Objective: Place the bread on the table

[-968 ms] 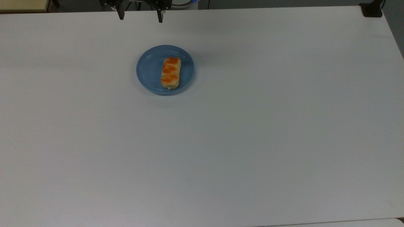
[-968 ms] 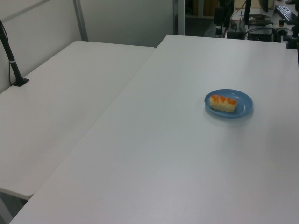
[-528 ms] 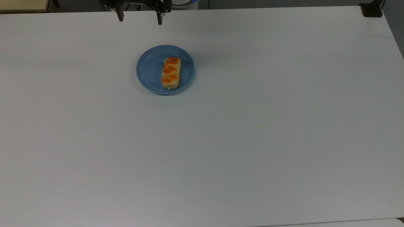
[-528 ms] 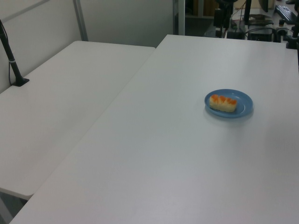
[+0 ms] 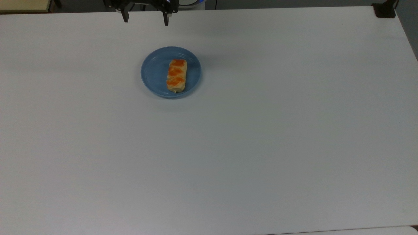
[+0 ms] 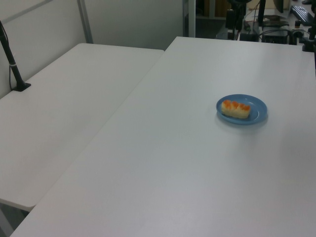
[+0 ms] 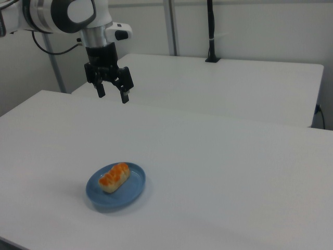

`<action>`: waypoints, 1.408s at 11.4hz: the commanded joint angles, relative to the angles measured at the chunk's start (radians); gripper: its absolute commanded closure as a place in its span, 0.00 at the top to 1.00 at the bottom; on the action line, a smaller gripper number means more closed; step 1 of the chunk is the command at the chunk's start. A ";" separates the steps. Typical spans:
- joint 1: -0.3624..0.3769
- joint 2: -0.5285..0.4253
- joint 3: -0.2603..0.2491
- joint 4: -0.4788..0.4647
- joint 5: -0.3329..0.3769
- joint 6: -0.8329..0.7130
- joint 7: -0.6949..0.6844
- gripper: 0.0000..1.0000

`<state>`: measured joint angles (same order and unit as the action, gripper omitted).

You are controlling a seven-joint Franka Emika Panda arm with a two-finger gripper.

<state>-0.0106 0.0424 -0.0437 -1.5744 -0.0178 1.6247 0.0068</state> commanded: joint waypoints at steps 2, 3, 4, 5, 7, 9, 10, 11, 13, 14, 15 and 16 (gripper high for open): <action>0.000 -0.007 0.004 -0.015 -0.008 0.018 -0.008 1.00; 0.001 -0.006 0.005 -0.019 -0.008 0.018 -0.008 1.00; 0.003 -0.006 0.004 -0.024 -0.008 0.018 -0.008 1.00; 0.008 -0.004 0.004 -0.029 -0.008 0.018 -0.010 1.00; 0.031 -0.006 0.004 -0.050 -0.008 0.017 -0.008 1.00; 0.035 -0.007 0.004 -0.085 -0.008 0.020 -0.010 1.00; 0.061 -0.007 0.005 -0.117 -0.011 0.021 -0.010 1.00; 0.069 -0.010 0.004 -0.149 -0.011 0.021 -0.010 1.00; 0.070 -0.016 0.004 -0.221 -0.011 0.073 -0.008 1.00; 0.084 -0.018 0.004 -0.261 -0.013 0.107 -0.007 1.00; 0.089 -0.018 0.004 -0.303 -0.013 0.145 0.008 1.00; 0.090 -0.015 0.004 -0.344 -0.016 0.200 0.048 1.00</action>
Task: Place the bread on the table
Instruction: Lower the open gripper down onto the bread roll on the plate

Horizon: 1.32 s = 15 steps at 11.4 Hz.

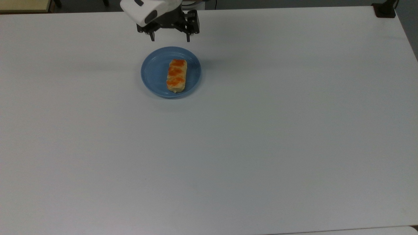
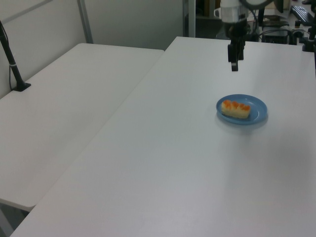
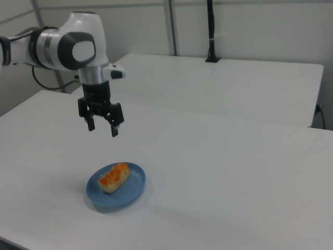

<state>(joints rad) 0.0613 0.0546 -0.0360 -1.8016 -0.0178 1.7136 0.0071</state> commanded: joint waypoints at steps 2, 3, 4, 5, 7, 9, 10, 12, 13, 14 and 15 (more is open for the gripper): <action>0.020 -0.010 0.002 -0.204 -0.040 0.223 0.097 1.00; 0.020 -0.009 0.002 -0.255 -0.053 0.277 0.103 1.00; 0.018 -0.006 0.002 -0.283 -0.054 0.312 0.103 0.99; 0.017 0.010 0.002 -0.288 -0.065 0.320 0.103 0.97; 0.017 0.062 0.002 -0.295 -0.091 0.362 0.103 0.96; 0.018 0.103 0.002 -0.297 -0.094 0.405 0.115 0.91; 0.020 0.112 0.004 -0.298 -0.099 0.422 0.126 0.88; 0.046 0.152 0.004 -0.297 -0.103 0.458 0.158 0.70; 0.046 0.155 0.004 -0.297 -0.116 0.458 0.159 0.54; 0.045 0.151 0.004 -0.297 -0.117 0.457 0.159 0.43; 0.038 0.146 0.004 -0.295 -0.116 0.449 0.154 0.31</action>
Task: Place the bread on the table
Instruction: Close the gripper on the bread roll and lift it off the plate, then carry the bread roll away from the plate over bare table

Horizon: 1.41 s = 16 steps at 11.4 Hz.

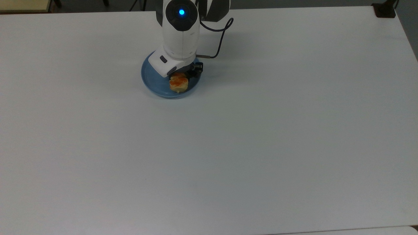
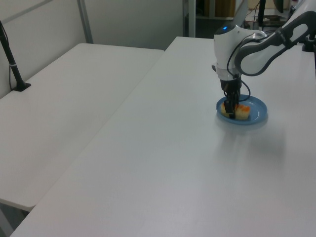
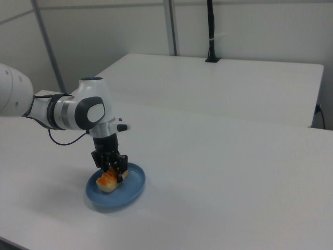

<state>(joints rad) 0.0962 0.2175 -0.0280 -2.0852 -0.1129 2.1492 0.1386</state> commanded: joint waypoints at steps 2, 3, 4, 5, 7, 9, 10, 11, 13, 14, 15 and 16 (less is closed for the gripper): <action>-0.003 -0.035 -0.004 -0.009 -0.021 -0.027 0.007 0.15; -0.006 -0.056 -0.004 0.002 -0.021 -0.066 -0.010 0.14; -0.021 -0.085 -0.006 0.034 -0.018 -0.106 -0.043 0.14; -0.032 -0.093 -0.009 0.100 -0.005 -0.179 -0.089 0.14; -0.038 -0.072 -0.020 0.239 0.018 -0.219 -0.132 0.14; -0.050 0.011 -0.021 0.388 0.053 -0.218 -0.174 0.14; -0.050 0.075 -0.021 0.474 0.055 -0.218 -0.174 0.14; -0.049 0.145 -0.021 0.544 0.049 -0.216 -0.172 0.15; -0.047 0.277 -0.021 0.644 0.045 -0.133 -0.162 0.16; -0.047 0.325 -0.021 0.652 0.044 -0.079 -0.156 0.18; -0.046 0.362 -0.023 0.652 0.042 -0.027 -0.154 0.21; -0.043 0.397 -0.023 0.652 0.038 0.009 -0.154 0.26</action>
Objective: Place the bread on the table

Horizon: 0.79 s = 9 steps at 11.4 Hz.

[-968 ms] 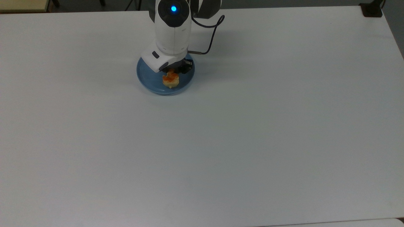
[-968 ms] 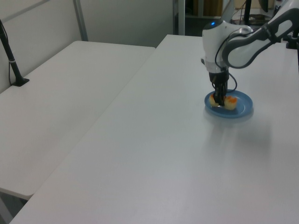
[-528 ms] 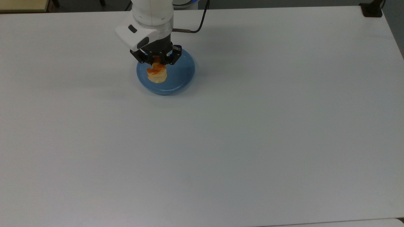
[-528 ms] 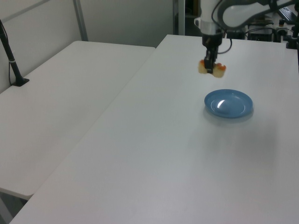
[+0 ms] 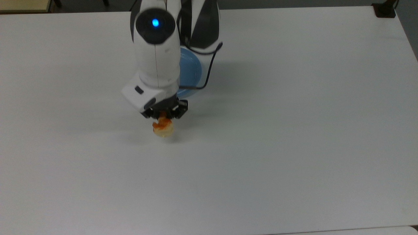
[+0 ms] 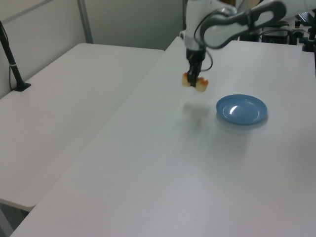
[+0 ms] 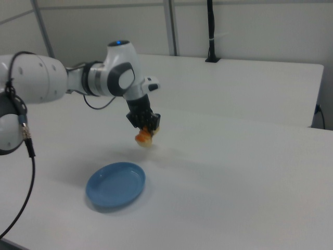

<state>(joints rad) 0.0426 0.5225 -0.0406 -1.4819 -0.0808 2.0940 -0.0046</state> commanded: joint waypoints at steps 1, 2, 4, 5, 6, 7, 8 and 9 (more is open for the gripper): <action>0.025 0.117 -0.010 0.046 0.000 0.081 -0.011 0.29; 0.039 0.131 -0.010 0.038 -0.016 0.090 -0.011 0.32; 0.043 0.142 -0.010 0.028 -0.016 0.093 0.006 0.85; 0.042 0.139 -0.010 0.026 -0.020 0.094 0.011 1.00; 0.037 0.117 -0.010 0.026 -0.016 0.090 0.012 1.00; 0.036 0.061 -0.010 0.023 -0.013 0.080 0.020 1.00; 0.034 -0.014 -0.015 -0.006 -0.013 0.055 0.038 1.00; 0.036 -0.095 -0.030 -0.039 -0.013 0.000 0.052 1.00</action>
<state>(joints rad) 0.0686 0.6174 -0.0421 -1.4376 -0.0973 2.1878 0.0106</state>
